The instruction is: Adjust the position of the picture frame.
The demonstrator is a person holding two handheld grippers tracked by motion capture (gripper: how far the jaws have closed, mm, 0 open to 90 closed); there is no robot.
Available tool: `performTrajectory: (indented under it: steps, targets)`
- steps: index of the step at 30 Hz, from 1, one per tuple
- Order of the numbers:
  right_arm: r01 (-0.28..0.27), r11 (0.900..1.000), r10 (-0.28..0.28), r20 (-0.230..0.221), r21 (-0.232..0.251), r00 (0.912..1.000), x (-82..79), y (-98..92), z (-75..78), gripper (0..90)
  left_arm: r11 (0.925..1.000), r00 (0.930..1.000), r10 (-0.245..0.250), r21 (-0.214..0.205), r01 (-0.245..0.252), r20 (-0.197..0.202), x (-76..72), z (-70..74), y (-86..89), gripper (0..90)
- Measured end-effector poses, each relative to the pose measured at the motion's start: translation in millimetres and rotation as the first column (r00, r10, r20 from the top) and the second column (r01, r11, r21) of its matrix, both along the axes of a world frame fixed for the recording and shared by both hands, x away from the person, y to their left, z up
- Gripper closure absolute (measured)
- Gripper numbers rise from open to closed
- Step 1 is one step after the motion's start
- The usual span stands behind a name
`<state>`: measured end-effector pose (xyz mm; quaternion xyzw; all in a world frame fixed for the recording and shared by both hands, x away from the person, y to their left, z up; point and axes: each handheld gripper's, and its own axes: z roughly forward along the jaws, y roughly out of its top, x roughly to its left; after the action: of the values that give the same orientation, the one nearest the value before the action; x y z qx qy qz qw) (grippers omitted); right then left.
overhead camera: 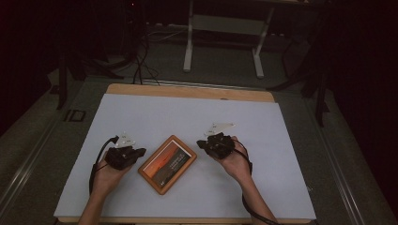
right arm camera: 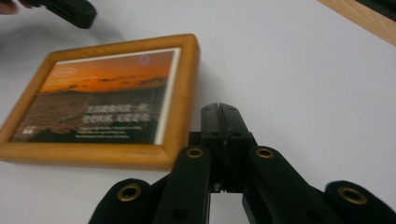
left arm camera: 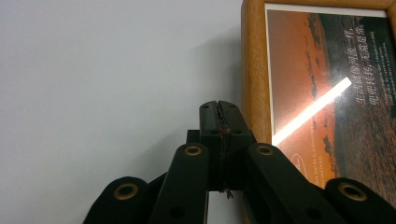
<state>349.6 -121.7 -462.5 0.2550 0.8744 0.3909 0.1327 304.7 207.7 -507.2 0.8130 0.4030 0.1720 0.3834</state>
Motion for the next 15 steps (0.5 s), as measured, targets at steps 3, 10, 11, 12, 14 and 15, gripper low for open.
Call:
performTrajectory:
  steps: [3, 10, 11, 12, 14, 15]
  targets:
    - [-0.019, 0.9998, 0.019, 0.0, 0.006, 0.9998, -3.3, 6.0, -0.1, 89.9, 1.0, 1.0, -0.004, -0.006, 0.004, 0.0, -0.5, 0.7, 1.1, 89.5]
    - [-0.056, 0.9984, 0.055, -0.012, -0.007, 0.9984, -7.3, 19.4, -7.2, 89.9, 0.9997, 0.9999, -0.01, -0.022, 0.01, -0.005, 0.0, 0.9, 2.4, 89.1]
    - [-0.056, 0.9984, 0.056, -0.015, -0.009, 0.9983, -7.4, 21.0, -9.1, 89.8, 0.9996, 0.9999, -0.012, -0.026, 0.012, -0.006, -0.1, 1.0, 2.4, 88.8]
    - [-0.059, 0.9982, 0.059, -0.02, -0.011, 0.9981, -7.6, 22.4, -11.0, 89.8, 0.9995, 0.9999, -0.014, -0.029, 0.014, -0.007, 0.0, 1.0, 2.5, 88.5]
    - [-0.068, 0.9976, 0.067, -0.022, -0.015, 0.9975, -8.2, 24.6, -14.3, 89.8, 0.9992, 0.9998, -0.018, -0.037, 0.017, -0.012, 0.3, 0.7, 2.7, 87.4]
    - [-0.069, 0.9975, 0.068, -0.024, -0.018, 0.9974, -8.8, 25.6, -15.6, 89.8, 0.9991, 0.9997, -0.02, -0.037, 0.019, -0.015, 0.5, 0.5, 2.9, 86.8]
